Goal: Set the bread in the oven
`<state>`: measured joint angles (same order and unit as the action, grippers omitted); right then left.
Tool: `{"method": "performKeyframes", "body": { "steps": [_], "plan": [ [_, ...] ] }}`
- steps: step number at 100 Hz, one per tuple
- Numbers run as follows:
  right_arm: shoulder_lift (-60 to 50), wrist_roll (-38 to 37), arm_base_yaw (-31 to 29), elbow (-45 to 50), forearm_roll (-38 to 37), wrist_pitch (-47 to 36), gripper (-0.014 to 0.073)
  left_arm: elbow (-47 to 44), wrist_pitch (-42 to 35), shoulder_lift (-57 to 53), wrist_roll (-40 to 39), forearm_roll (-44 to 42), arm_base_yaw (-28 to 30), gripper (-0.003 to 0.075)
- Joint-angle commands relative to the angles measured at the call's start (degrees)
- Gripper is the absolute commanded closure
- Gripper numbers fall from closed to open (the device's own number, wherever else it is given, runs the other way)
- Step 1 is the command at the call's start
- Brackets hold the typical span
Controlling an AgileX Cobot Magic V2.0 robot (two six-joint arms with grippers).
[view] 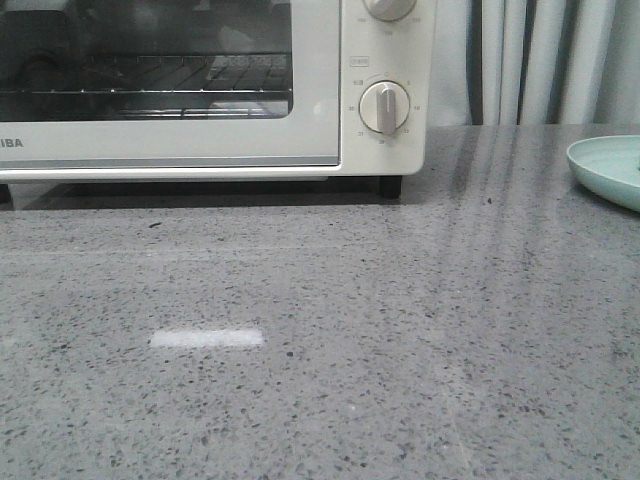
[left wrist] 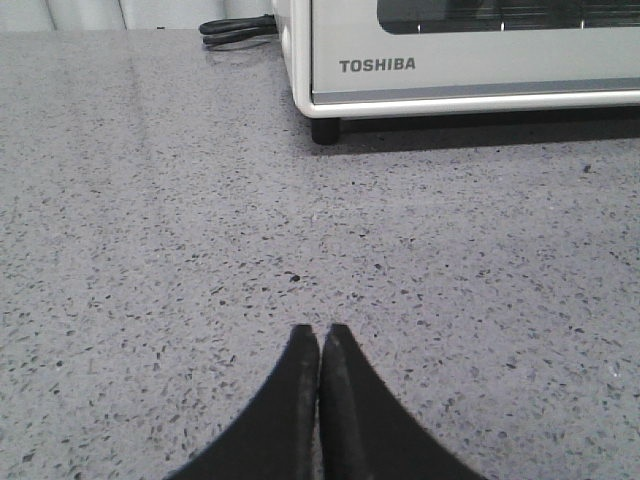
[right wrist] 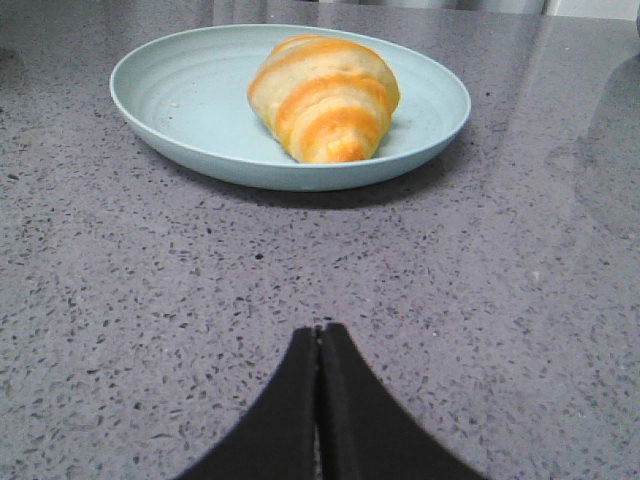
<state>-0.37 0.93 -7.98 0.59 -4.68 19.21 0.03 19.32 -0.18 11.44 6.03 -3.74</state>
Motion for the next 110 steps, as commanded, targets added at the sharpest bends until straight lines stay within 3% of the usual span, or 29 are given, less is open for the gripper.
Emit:
{"method": "performKeyframes", "body": {
  "steps": [1,78,90,110],
  "plan": [
    [-1.3,0.0,0.2,0.7,-0.5,-1.4,0.0663,-1.4,-3.2,-1.8,-0.5,0.5,0.2,0.0741],
    [-1.3,0.0,0.2,0.7,-1.9,-2.1,0.0663,-1.4,-3.2,-1.8,-0.5,0.5,0.2,0.0741],
    [-1.3,0.0,0.2,0.7,-9.8,-8.8,0.0663,-1.4,-3.2,-1.8,-0.5,0.5,0.2,0.0741],
    [-1.3,-0.1,0.2,0.7,-3.8,-32.7,0.0663,-1.4,-3.2,-1.8,-0.5,0.4,0.2,0.0741]
  ]
}}
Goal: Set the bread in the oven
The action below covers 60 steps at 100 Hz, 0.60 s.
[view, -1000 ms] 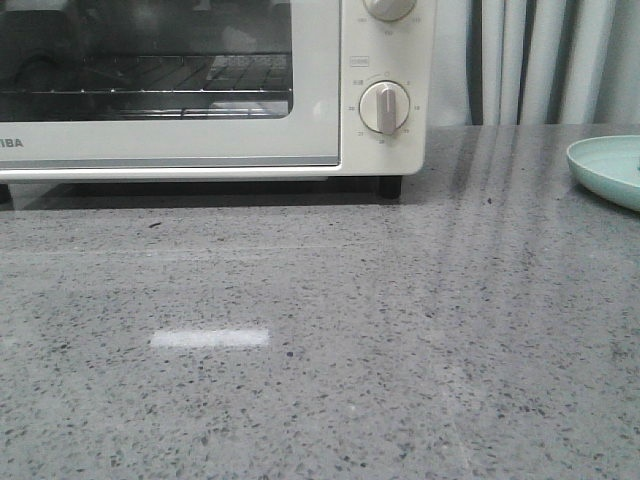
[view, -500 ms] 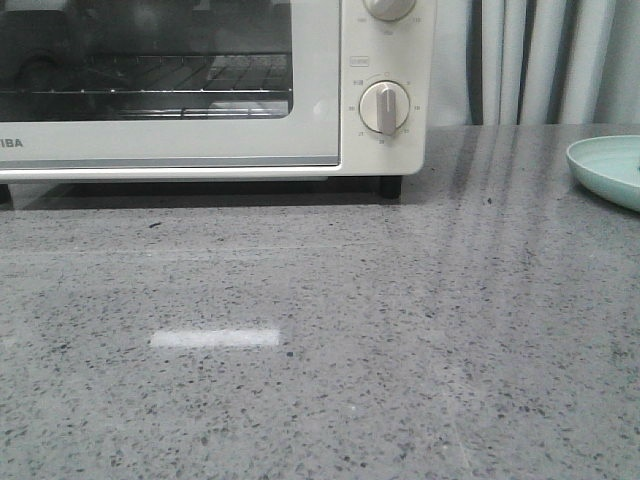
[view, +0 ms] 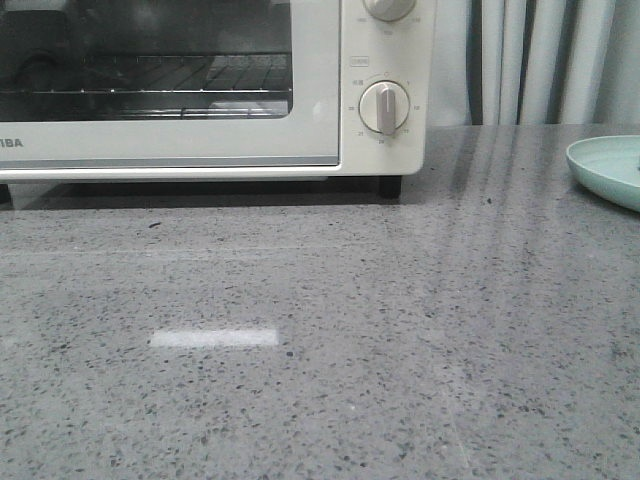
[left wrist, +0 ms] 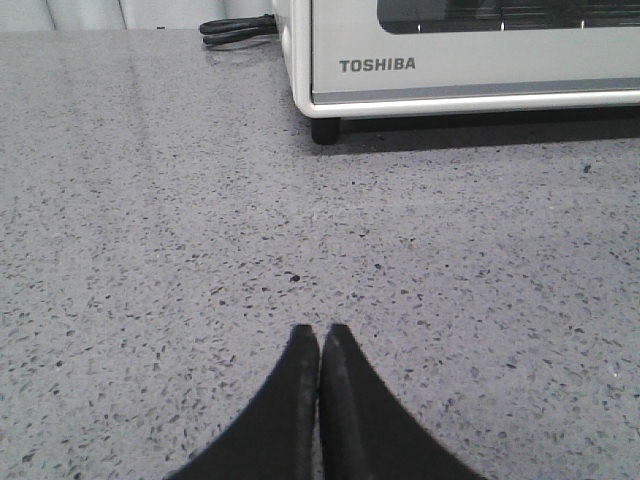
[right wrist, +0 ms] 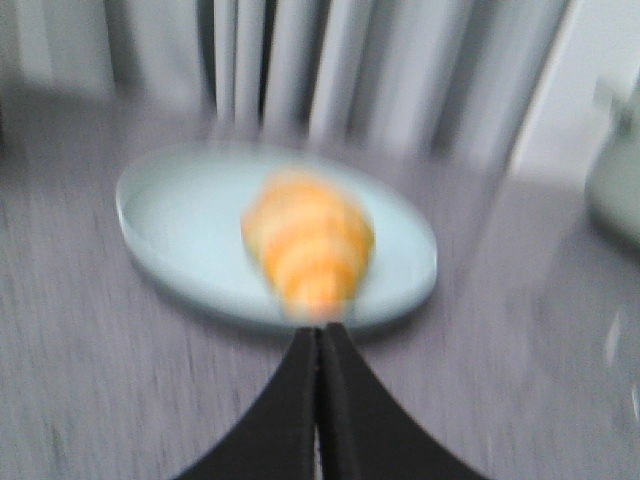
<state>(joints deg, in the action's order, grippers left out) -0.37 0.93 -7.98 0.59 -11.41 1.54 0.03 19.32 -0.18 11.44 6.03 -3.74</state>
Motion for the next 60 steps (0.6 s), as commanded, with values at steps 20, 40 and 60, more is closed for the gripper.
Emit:
{"method": "performKeyframes", "body": {
  "steps": [20,40,60],
  "plan": [
    [-1.3,-2.1,0.2,0.7,16.3,-23.0,0.0663,-1.4,-4.8,-1.8,-0.5,-3.1,0.2,0.0741],
    [-1.3,-4.2,0.2,0.6,31.9,-11.5,0.0663,-1.4,-20.4,-1.8,-0.7,31.6,0.2,0.0741],
    [-1.3,-4.2,0.2,-1.7,38.5,-10.0,0.0663,-1.3,-29.2,-1.8,-0.7,75.3,0.2,0.0741]
  ]
}}
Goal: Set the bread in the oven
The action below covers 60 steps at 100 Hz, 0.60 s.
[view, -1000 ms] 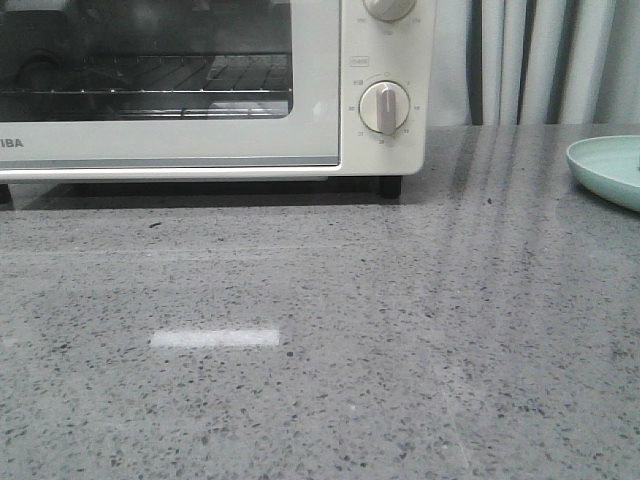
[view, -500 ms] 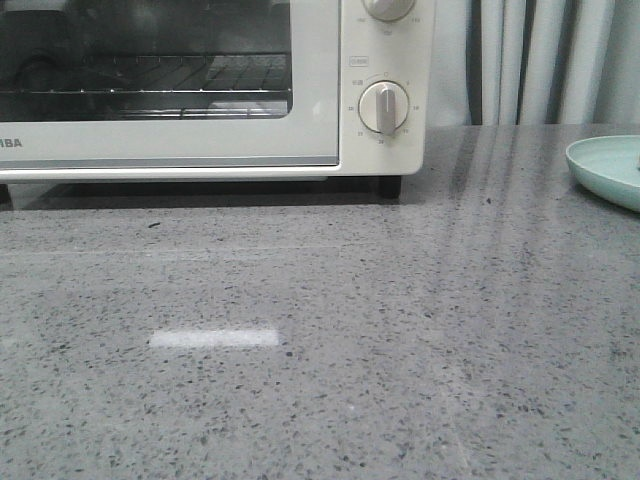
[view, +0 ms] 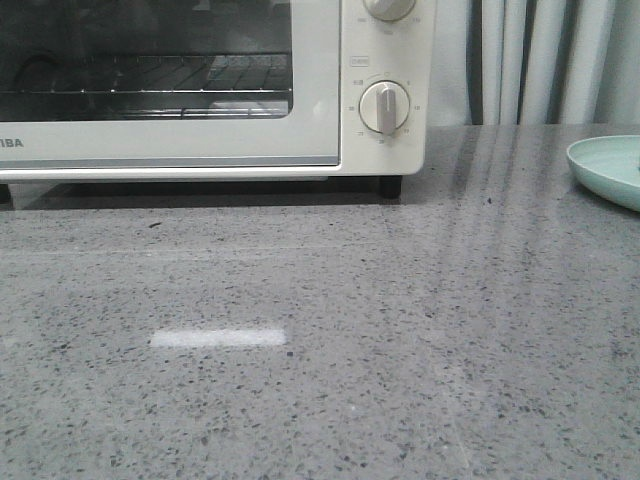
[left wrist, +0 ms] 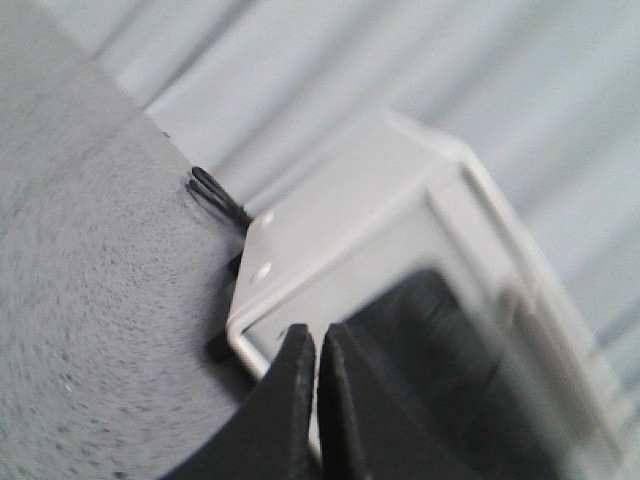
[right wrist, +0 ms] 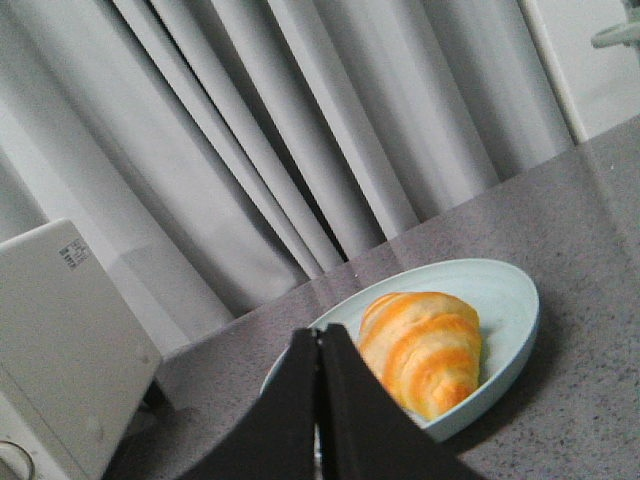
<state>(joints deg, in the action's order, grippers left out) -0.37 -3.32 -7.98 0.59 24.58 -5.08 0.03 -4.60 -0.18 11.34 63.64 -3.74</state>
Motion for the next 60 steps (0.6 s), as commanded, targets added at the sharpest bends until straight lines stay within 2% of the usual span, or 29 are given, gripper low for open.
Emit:
{"method": "performKeyframes", "body": {
  "steps": [1,6,13,25,36,51,60],
  "plan": [
    [-1.3,0.1,0.2,-2.0,2.5,-3.3,0.0663,-1.3,-5.5,-1.8,-0.6,18.6,0.2,0.0741],
    [-1.3,0.1,0.5,-4.1,2.4,-2.4,0.0663,-1.0,-5.8,-1.8,-0.6,20.3,0.2,0.0741],
    [-0.7,0.1,1.6,-8.1,-1.2,0.6,0.0663,0.8,-3.3,-1.8,-0.5,16.3,0.2,0.0741],
    [4.5,0.3,5.9,-17.7,-14.5,10.2,0.0663,9.6,9.5,1.8,0.0,-0.4,0.2,0.0741],
    [12.3,0.3,10.2,-25.5,-22.8,17.3,0.0663,20.0,21.5,9.8,1.4,-12.0,0.2,0.0741],
    [22.3,0.3,14.1,-32.3,-25.2,20.3,0.0663,35.3,30.9,24.5,18.8,-14.4,0.2,0.0741],
    [24.7,0.3,15.2,-33.3,-25.2,19.9,0.0663,42.5,33.4,31.7,24.9,-13.8,0.1,0.0741]
  ]
}}
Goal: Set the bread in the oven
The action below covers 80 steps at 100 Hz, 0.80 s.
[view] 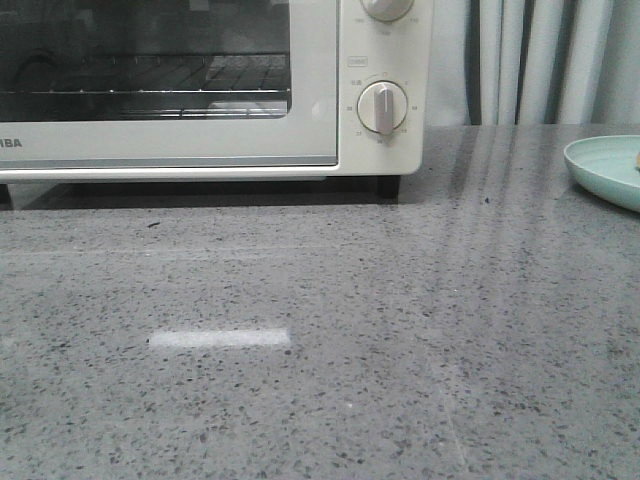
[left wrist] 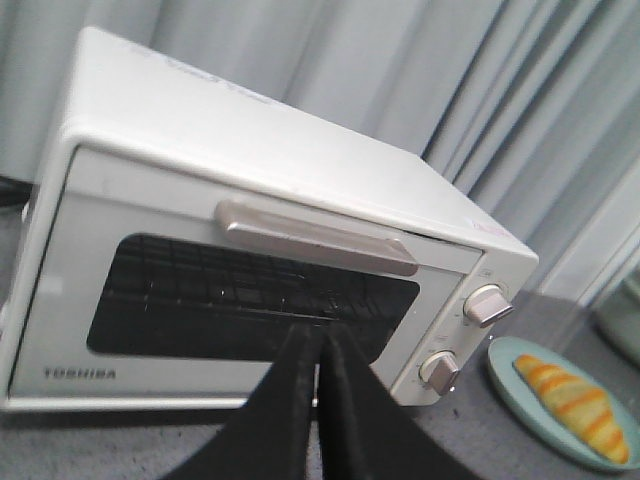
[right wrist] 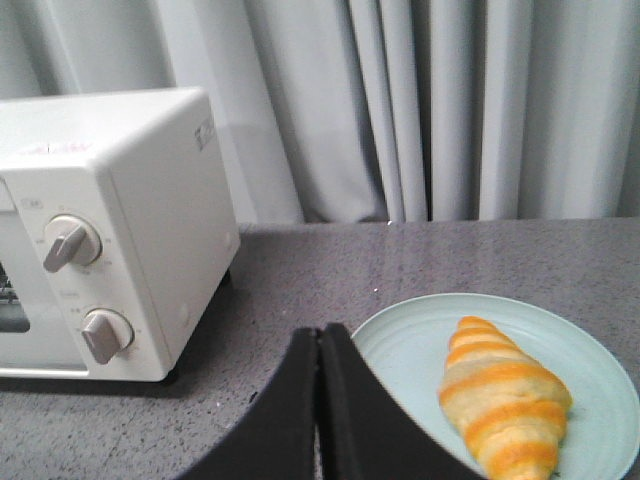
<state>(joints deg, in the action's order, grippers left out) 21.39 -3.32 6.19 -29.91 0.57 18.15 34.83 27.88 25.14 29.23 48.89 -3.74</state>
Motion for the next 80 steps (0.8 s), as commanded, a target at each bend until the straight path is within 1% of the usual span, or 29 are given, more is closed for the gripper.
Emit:
{"method": "performKeyframes", "body": {
  "steps": [1,19,37,49,59,80],
  "plan": [
    [3.0,0.3,1.2,-2.8,-1.2,-3.5,0.0663,7.7,0.9,6.8,7.3,1.1,0.1,0.0741],
    [1.9,0.3,1.9,-2.8,-1.2,-2.1,0.0663,15.8,-2.3,14.4,11.8,1.2,-5.2,0.0742],
    [1.2,0.3,1.9,-2.8,-1.2,-1.1,0.0663,18.9,-4.6,21.5,13.3,1.0,-11.4,0.0742],
    [1.2,0.3,1.9,-2.8,-1.2,-0.8,0.0663,19.9,-9.1,26.1,13.7,1.0,-14.7,0.0742],
    [1.2,0.3,2.1,-2.8,-1.2,-0.5,0.0663,20.9,-12.1,30.0,13.7,0.5,-16.1,0.0742],
    [1.2,0.3,4.1,-2.8,-1.2,2.0,0.0663,22.3,-12.9,35.7,13.7,-1.1,-16.1,0.0742]
  ]
}}
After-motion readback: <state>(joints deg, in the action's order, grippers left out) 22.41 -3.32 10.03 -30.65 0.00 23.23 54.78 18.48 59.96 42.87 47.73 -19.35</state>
